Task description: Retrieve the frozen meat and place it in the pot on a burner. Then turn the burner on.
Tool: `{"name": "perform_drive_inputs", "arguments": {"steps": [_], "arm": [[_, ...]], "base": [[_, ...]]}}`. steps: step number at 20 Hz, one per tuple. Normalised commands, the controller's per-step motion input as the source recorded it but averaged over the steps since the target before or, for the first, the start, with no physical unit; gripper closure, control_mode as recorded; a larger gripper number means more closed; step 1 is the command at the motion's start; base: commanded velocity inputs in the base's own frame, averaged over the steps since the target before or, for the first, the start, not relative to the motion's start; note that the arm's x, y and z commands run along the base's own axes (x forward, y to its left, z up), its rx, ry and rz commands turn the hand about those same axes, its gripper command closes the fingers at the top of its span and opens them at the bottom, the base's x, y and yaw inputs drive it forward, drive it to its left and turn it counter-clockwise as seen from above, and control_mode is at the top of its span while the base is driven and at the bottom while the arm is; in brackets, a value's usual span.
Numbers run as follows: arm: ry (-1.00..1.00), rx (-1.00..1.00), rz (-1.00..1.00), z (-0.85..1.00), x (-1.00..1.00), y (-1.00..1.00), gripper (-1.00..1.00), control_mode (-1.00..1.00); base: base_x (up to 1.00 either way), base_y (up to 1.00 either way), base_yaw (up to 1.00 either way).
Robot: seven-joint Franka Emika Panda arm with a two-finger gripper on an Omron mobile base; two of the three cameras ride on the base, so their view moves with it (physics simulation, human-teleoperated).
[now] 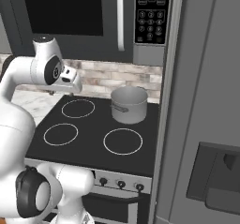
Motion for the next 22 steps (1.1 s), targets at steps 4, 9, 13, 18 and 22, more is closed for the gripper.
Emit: {"name": "perform_drive_inputs", "arguments": {"steps": [4,9,13,18,22], "arm": [[0.00,0.00,0.06,-0.04,-0.05,0.40,-1.00,-1.00],[0.00,0.00,0.09,-0.07,-0.05,0.45,-1.00,-1.00],[-0.01,0.00,0.08,-0.04,-0.01,0.48,-1.00,-1.00],[-0.01,0.00,0.02,0.00,0.00,0.47,-1.00,-1.00],[0.00,0.00,0.00,0.00,0.00,0.50,-1.00,-1.00]], "base": [[0.00,0.00,0.00],[0.00,0.00,0.00],[0.00,0.00,0.00],[0.00,0.00,0.00],[0.00,0.00,0.00]]}}
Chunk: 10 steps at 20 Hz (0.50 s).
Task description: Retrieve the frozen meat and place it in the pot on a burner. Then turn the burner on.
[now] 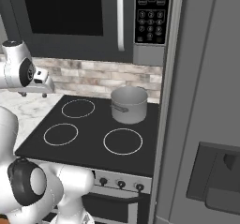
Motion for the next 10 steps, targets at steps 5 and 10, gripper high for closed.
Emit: {"name": "perform_drive_inputs", "arguments": {"steps": [5,10], "arm": [[0.00,0.00,0.00,-0.04,0.00,0.50,-1.00,-1.00],[0.00,0.00,0.00,-0.15,0.00,0.53,-1.00,-1.00]], "base": [[0.00,0.00,0.00],[0.00,0.00,0.00]]}}
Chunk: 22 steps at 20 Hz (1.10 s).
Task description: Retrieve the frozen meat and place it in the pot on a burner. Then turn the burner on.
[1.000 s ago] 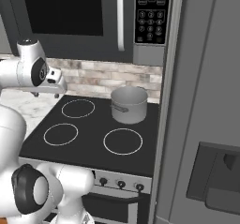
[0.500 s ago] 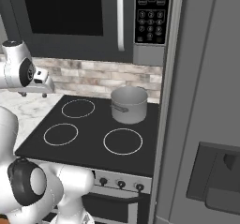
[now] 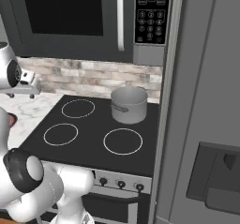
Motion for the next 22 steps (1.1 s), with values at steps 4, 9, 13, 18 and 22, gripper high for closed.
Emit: {"name": "perform_drive_inputs", "arguments": {"steps": [4,9,13,18,22], "arm": [[0.00,0.00,0.00,-0.20,0.00,0.57,-1.00,-1.00],[0.00,0.00,0.00,-0.13,0.00,0.47,-1.00,-1.00],[0.00,0.00,0.00,-0.09,0.00,0.46,-1.00,-1.00],[0.00,0.00,0.00,-0.07,0.00,0.48,-1.00,-1.00],[0.00,0.00,0.00,-0.06,0.00,0.47,-1.00,-1.00]], "base": [[0.00,0.00,0.00],[0.00,0.00,0.00],[0.00,0.00,0.00],[0.00,0.00,0.00],[0.00,0.00,0.00]]}}
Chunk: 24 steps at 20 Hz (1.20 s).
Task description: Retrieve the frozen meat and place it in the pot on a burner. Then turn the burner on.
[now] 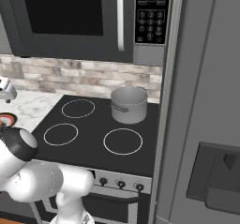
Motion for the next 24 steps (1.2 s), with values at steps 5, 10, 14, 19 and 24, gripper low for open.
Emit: {"name": "perform_drive_inputs", "arguments": {"steps": [5,10,14,19,24], "arm": [[0.00,0.00,0.00,-0.02,0.00,0.46,-1.00,-1.00],[0.00,0.00,0.00,-0.02,0.00,0.45,-1.00,-1.00],[0.00,0.00,0.00,0.00,0.00,0.34,-1.00,-1.00],[0.00,0.00,0.00,-0.01,0.01,0.29,-1.00,-1.00],[0.01,0.02,0.00,-0.17,0.11,0.12,-1.00,-1.00]], "base": [[0.00,0.00,0.00],[0.00,0.00,0.00],[0.00,0.00,0.00],[0.00,0.00,0.00],[0.00,0.00,0.00]]}}
